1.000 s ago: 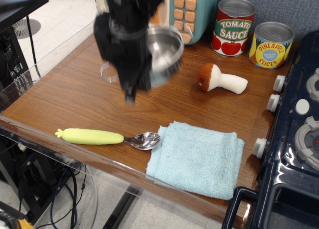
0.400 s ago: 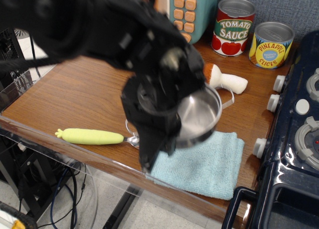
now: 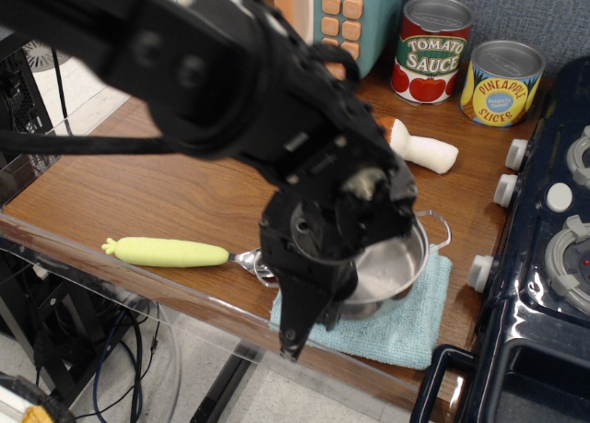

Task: PICK UP THE VESSEL AND PUT ON THE WHITE TOWEL

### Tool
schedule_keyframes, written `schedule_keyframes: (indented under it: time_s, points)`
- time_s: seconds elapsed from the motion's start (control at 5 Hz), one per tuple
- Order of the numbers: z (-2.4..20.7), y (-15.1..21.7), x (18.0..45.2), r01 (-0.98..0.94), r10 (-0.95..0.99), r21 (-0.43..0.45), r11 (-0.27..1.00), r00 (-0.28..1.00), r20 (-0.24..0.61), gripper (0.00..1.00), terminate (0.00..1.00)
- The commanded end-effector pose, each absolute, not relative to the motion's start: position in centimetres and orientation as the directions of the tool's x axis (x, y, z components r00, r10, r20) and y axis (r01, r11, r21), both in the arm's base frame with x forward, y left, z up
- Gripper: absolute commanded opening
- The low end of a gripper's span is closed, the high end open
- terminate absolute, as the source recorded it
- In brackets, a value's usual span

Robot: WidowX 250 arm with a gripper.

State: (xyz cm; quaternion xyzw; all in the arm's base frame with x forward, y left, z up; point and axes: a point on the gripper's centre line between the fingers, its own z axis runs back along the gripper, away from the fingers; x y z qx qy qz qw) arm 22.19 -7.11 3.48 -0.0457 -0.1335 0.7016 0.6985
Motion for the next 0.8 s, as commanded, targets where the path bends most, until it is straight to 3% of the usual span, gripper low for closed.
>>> schedule_keyframes:
  time_s: [0.0, 0.6]
  points:
    - [4.2, -5.8, 22.2, -0.968, 0.986, -0.248, -0.028, -0.067, 0.151, 1.00, 0.00]
    - [6.3, -4.0, 23.9, -0.957, 0.979, -0.275, -0.097, -0.142, 0.146, 1.00, 0.00]
